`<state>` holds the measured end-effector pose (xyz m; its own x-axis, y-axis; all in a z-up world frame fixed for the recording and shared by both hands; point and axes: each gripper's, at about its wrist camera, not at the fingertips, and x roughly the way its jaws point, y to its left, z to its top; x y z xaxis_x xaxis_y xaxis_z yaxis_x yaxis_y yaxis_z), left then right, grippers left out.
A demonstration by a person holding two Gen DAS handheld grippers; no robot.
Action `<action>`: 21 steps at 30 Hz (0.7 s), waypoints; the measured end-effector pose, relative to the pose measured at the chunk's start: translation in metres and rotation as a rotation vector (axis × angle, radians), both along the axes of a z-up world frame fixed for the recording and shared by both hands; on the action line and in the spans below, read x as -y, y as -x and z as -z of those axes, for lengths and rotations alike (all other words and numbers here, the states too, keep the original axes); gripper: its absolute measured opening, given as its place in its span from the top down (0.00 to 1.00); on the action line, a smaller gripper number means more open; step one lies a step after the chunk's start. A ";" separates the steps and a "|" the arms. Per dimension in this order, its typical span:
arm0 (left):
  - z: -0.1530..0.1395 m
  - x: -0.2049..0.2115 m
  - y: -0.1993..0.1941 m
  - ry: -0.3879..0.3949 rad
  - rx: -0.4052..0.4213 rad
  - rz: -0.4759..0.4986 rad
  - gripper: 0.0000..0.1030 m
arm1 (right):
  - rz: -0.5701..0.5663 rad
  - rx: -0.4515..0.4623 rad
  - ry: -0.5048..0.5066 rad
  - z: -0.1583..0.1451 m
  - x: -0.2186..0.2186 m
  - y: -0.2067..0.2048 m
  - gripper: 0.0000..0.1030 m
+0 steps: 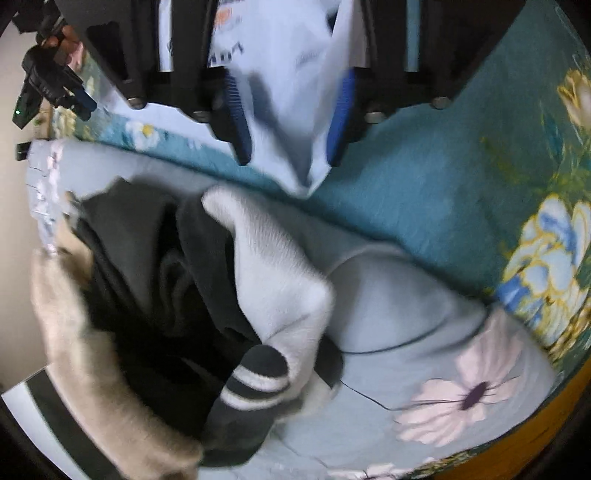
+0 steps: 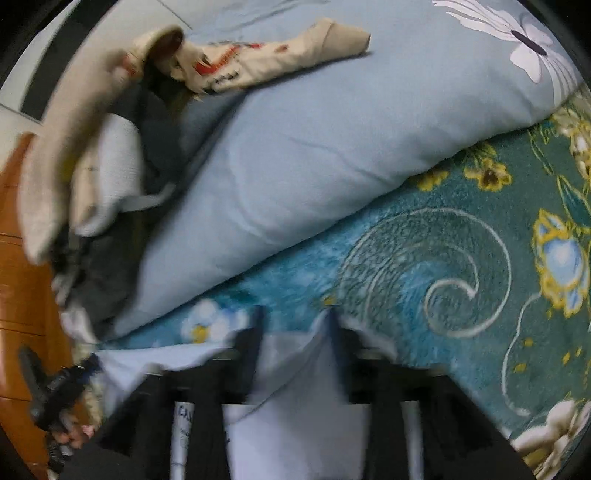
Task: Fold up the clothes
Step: 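Open both grippers and release the T-shirt onto the blanket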
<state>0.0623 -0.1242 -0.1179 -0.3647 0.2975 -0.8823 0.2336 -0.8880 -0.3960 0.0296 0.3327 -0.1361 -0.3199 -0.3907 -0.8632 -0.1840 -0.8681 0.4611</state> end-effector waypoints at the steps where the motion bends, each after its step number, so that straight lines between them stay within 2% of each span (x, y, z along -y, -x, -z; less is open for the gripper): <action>1: -0.004 0.003 -0.017 0.018 -0.008 0.015 0.49 | 0.006 -0.027 0.017 -0.008 -0.006 -0.012 0.57; 3: -0.008 0.007 -0.047 0.069 -0.020 0.047 0.48 | 0.021 -0.078 0.044 -0.022 -0.018 -0.038 0.57; 6: -0.002 0.015 -0.100 0.125 0.000 0.078 0.48 | 0.088 -0.096 -0.018 -0.027 -0.051 -0.088 0.57; 8: 0.004 0.018 -0.127 0.114 0.024 0.069 0.48 | 0.143 -0.056 -0.081 -0.015 -0.079 -0.120 0.57; 11: 0.007 0.022 -0.160 0.085 0.033 0.048 0.48 | 0.214 0.033 -0.089 0.008 -0.106 -0.162 0.57; 14: 0.006 0.022 -0.176 0.076 0.042 0.038 0.48 | 0.261 0.087 -0.027 0.031 -0.114 -0.192 0.57; 17: 0.001 0.019 -0.182 0.070 0.050 0.028 0.47 | 0.274 0.080 -0.011 0.037 -0.107 -0.204 0.57; 19: 0.001 0.015 -0.178 0.070 0.051 0.029 0.46 | 0.273 0.071 0.037 0.035 -0.104 -0.205 0.57; 21: 0.003 0.007 -0.175 0.074 0.050 0.029 0.46 | 0.259 0.076 0.101 0.038 -0.099 -0.205 0.70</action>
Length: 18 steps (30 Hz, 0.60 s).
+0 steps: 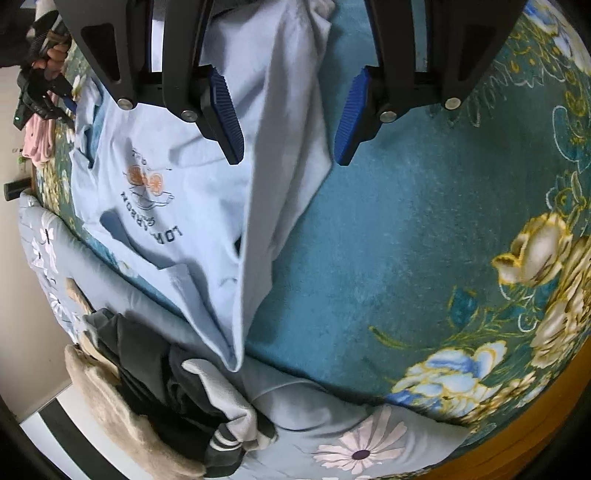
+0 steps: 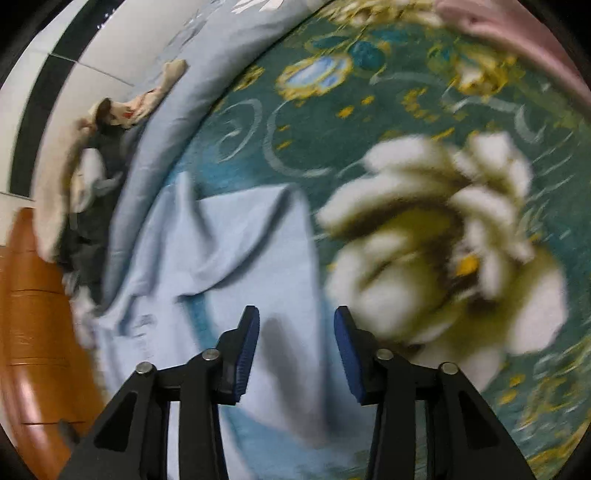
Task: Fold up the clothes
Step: 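Open both grippers and release the T-shirt onto the blanket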
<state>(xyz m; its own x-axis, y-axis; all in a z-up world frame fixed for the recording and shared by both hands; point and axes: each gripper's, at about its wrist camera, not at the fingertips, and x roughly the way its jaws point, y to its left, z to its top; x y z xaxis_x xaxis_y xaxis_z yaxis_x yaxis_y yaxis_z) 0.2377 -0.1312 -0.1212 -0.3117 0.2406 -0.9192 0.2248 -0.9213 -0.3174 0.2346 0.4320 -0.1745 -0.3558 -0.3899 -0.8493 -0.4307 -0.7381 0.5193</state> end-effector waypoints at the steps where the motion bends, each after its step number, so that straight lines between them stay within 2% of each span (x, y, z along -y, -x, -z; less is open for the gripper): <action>1: 0.002 -0.004 0.001 0.003 -0.001 0.000 0.46 | -0.017 0.019 -0.009 0.002 0.004 0.001 0.88; 2: 0.003 -0.007 0.002 0.009 0.005 0.004 0.46 | -0.034 0.037 -0.017 0.004 0.008 0.003 0.98; 5: 0.006 -0.018 0.004 0.043 0.023 0.042 0.46 | -0.088 0.017 -0.111 -0.011 0.012 0.010 0.98; 8: 0.013 -0.023 0.006 0.074 0.063 0.060 0.46 | -0.036 -0.063 -0.368 -0.052 -0.013 0.020 0.99; 10: 0.017 -0.023 0.006 0.071 0.071 0.057 0.46 | 0.003 -0.083 -0.480 -0.071 -0.029 0.025 0.99; 12: 0.021 -0.023 0.004 0.076 0.080 0.061 0.46 | 0.042 -0.089 -0.543 -0.084 -0.046 0.031 0.99; 15: 0.025 -0.024 0.003 0.101 0.093 0.080 0.47 | 0.052 -0.049 -0.584 -0.086 -0.058 0.041 0.99; 17: 0.027 -0.021 0.002 0.097 0.091 0.077 0.59 | 0.021 -0.044 -0.591 -0.086 -0.057 0.040 0.98; 18: 0.028 -0.019 0.002 0.095 0.090 0.075 0.73 | 0.012 -0.052 -0.592 -0.087 -0.056 0.039 0.98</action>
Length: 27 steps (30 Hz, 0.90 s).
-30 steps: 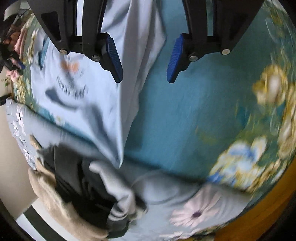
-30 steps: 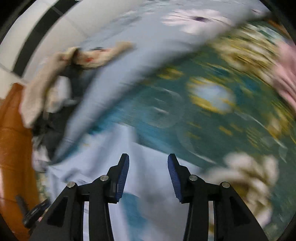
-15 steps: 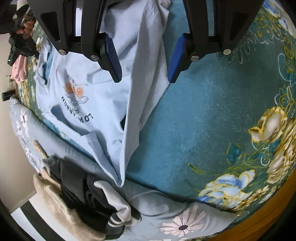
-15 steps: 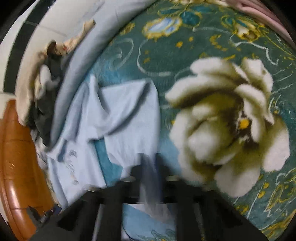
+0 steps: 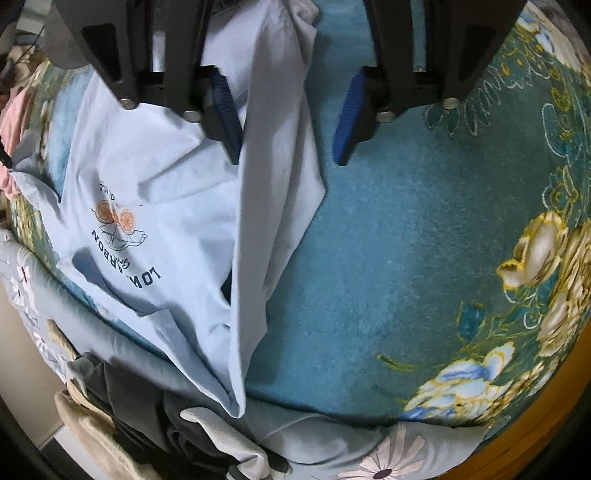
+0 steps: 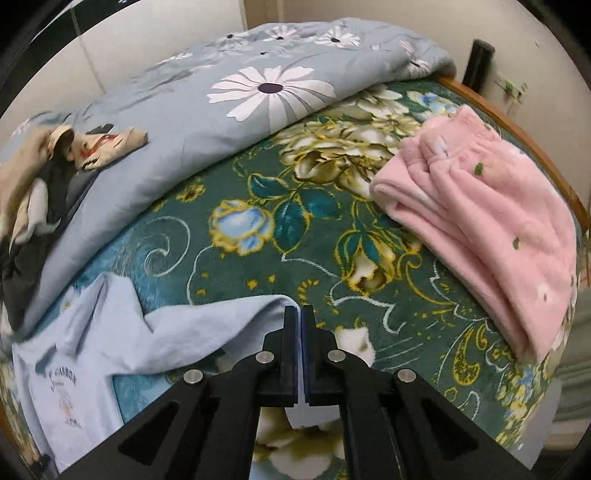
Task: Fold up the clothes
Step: 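Open both grippers and release the T-shirt onto the blanket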
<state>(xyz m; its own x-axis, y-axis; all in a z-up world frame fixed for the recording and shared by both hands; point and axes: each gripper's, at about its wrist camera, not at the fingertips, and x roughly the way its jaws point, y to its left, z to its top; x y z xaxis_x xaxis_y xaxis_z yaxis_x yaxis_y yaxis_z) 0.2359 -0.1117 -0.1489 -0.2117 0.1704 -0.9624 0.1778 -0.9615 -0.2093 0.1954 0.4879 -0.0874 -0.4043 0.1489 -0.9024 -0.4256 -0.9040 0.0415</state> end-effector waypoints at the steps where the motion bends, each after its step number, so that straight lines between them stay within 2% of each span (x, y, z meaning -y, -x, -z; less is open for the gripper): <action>1: 0.001 0.001 0.000 -0.001 0.000 -0.002 0.87 | -0.009 -0.004 0.007 -0.001 0.001 -0.002 0.98; 3: 0.000 0.006 -0.001 -0.002 -0.014 0.000 0.98 | -0.014 -0.008 0.017 -0.006 0.008 -0.011 0.97; 7: -0.018 0.031 0.006 -0.006 -0.077 -0.002 0.98 | -0.021 -0.023 0.016 -0.016 0.019 -0.022 0.97; 9: -0.031 0.053 0.017 0.045 -0.108 -0.021 0.98 | -0.031 -0.032 0.008 -0.021 0.025 -0.025 0.97; 11: -0.042 0.083 0.033 0.135 -0.129 -0.050 0.98 | -0.042 -0.040 -0.002 -0.026 0.031 -0.028 0.97; 14: -0.037 0.121 0.052 0.193 -0.094 -0.119 0.98 | -0.076 -0.029 -0.023 -0.030 0.042 -0.029 0.97; 15: -0.035 0.135 0.055 0.187 -0.086 -0.160 0.93 | -0.086 -0.025 -0.025 -0.031 0.046 -0.029 0.97; 17: -0.032 0.154 0.052 0.123 -0.093 -0.260 0.89 | -0.107 -0.025 -0.014 -0.033 0.052 -0.031 0.97; 18: -0.030 0.163 0.050 0.087 -0.098 -0.311 0.80 | -0.118 -0.026 -0.009 -0.034 0.056 -0.032 0.97; 19: -0.030 0.168 0.045 0.046 -0.110 -0.361 0.67 | -0.132 -0.028 -0.002 -0.035 0.060 -0.034 0.96; 21: -0.032 0.165 0.029 -0.022 -0.154 -0.384 0.59 | -0.156 -0.026 0.016 -0.034 0.066 -0.038 0.89; 23: -0.036 0.145 0.009 -0.091 -0.182 -0.322 0.58 | -0.194 -0.015 0.064 -0.028 0.075 -0.044 0.76; 25: -0.031 0.121 -0.011 -0.119 -0.179 -0.236 0.57 | -0.251 0.016 0.134 -0.016 0.088 -0.050 0.71; 27: -0.021 0.097 -0.036 -0.130 -0.159 -0.163 0.57 | -0.302 0.057 0.185 -0.003 0.102 -0.055 0.71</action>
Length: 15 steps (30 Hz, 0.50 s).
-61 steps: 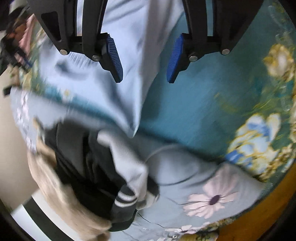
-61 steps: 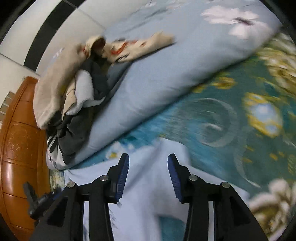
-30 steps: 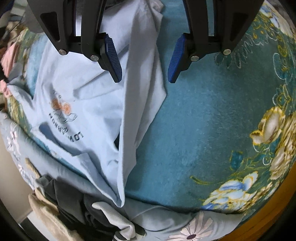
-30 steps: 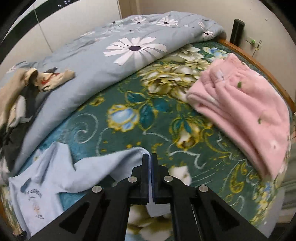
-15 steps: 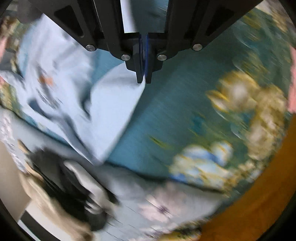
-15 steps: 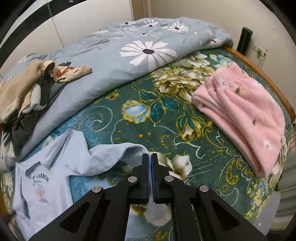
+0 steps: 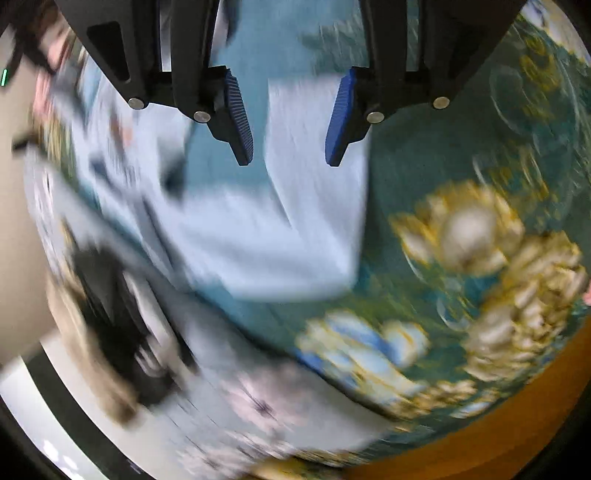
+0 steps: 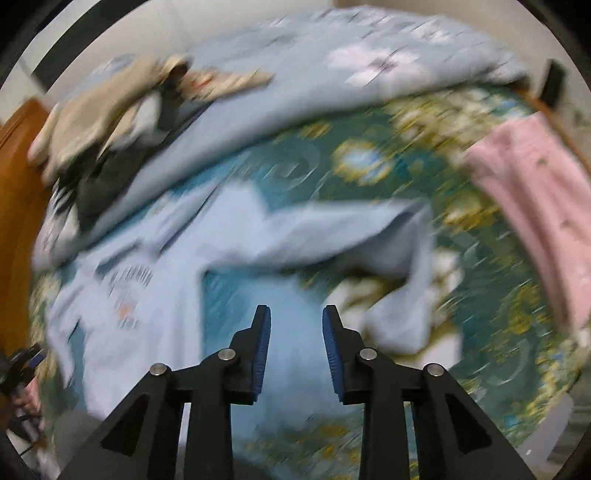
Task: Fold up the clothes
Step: 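Open both grippers and release the T-shirt onto the blanket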
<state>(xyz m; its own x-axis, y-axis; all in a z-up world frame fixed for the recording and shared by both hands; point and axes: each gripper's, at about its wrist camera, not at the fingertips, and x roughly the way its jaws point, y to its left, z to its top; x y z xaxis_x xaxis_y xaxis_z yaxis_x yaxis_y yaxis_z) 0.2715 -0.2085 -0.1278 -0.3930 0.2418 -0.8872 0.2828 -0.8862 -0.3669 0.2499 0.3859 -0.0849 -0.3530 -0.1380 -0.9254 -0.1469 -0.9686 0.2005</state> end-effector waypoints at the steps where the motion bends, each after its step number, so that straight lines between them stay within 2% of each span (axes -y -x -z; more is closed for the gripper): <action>1: 0.006 -0.009 -0.010 -0.007 0.017 0.022 0.57 | -0.013 0.020 0.016 0.006 0.006 -0.002 0.71; 3: 0.017 -0.023 -0.030 -0.015 0.053 0.064 0.57 | -0.021 0.043 0.054 0.014 0.015 -0.009 0.71; 6: 0.023 -0.035 -0.050 0.006 0.079 0.097 0.57 | 0.003 0.034 0.100 0.011 0.015 -0.022 0.71; 12: -0.002 -0.031 -0.059 -0.006 0.001 0.086 0.57 | 0.046 -0.069 0.087 -0.030 -0.008 -0.059 0.68; 13: -0.009 -0.033 -0.058 -0.007 -0.021 0.093 0.56 | 0.063 -0.094 0.083 -0.040 -0.014 -0.067 0.64; 15: -0.024 -0.037 -0.057 -0.004 -0.068 0.114 0.51 | 0.111 -0.141 0.079 -0.059 -0.028 -0.084 0.64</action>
<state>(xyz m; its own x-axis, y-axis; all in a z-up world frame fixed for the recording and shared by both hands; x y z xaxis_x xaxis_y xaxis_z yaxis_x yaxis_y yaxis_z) 0.3285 -0.1715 -0.1042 -0.4222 0.2924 -0.8580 0.1542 -0.9096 -0.3858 0.3342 0.4144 -0.0255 -0.4950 -0.1612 -0.8538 -0.2167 -0.9287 0.3010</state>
